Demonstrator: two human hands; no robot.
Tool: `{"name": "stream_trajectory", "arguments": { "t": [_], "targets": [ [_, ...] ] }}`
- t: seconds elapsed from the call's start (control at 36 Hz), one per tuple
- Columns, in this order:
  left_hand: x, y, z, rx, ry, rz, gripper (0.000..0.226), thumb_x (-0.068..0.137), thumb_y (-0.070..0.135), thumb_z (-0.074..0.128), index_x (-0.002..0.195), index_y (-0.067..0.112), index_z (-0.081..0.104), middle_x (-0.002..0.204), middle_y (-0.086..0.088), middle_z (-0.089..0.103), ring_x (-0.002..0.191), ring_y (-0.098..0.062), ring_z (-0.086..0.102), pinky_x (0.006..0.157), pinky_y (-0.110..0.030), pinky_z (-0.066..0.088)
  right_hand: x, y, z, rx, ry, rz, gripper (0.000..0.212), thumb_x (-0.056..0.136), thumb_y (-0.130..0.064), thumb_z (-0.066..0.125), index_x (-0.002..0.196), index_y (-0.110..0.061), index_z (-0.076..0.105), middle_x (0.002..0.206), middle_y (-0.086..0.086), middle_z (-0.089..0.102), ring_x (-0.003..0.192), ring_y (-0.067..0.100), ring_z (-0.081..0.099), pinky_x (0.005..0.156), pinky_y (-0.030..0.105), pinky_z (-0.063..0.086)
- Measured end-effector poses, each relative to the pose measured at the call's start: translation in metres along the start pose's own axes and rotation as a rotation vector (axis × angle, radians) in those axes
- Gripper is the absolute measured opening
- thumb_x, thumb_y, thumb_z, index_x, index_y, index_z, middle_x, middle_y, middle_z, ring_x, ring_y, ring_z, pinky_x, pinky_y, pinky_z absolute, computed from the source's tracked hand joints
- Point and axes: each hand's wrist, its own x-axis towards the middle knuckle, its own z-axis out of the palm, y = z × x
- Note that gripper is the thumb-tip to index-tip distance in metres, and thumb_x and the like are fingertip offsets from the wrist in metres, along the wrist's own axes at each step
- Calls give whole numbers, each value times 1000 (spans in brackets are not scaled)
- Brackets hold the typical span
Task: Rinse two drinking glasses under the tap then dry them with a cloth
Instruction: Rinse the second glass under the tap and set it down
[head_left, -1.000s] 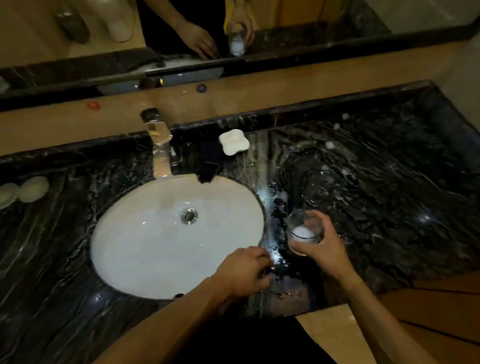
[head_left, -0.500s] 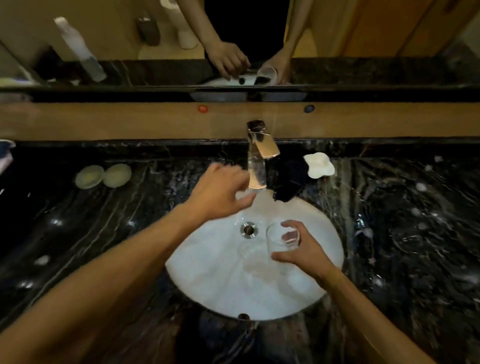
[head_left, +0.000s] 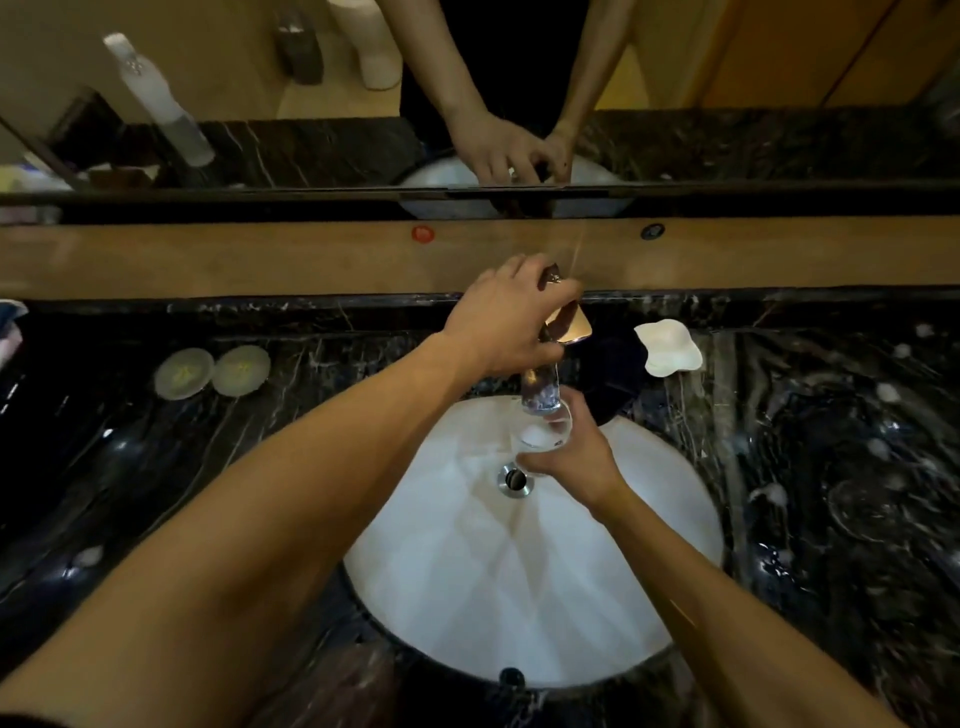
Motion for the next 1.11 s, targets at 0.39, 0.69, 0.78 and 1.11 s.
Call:
{"name": "stream_trajectory", "arguments": {
  "t": [0.39,0.69,0.78,1.11],
  "targets": [
    [7,-9,-5,-82,22,31,59,86,51,57,139,30,40,143,-13,43,116,-34,54,87,-47,54,3,3,9,30,8,40,89,65,-10,88,136,-35,40,128,-5,57,112,17,57,93,34,51],
    [4,-11,-3,-151,59,10,62,86,47,59,143,29,40,147,-8,43,116,-31,56,87,-44,53,-1,5,8,33,-1,42,84,66,-8,86,129,-40,41,124,-7,56,109,10,57,82,22,49],
    [-14,-18,11,-285,168,-37,66,87,48,57,148,30,37,153,-5,38,127,-27,51,99,-46,49,-2,8,6,37,1,43,85,64,-8,87,128,-41,42,125,-2,57,110,13,57,82,24,50],
    [-234,-64,151,-285,-31,-982,72,91,62,35,153,28,27,162,-10,22,150,-30,16,115,-69,13,-4,14,-1,-53,-7,83,87,65,-13,90,129,-41,38,129,-5,55,109,17,55,80,23,45]
  ]
}}
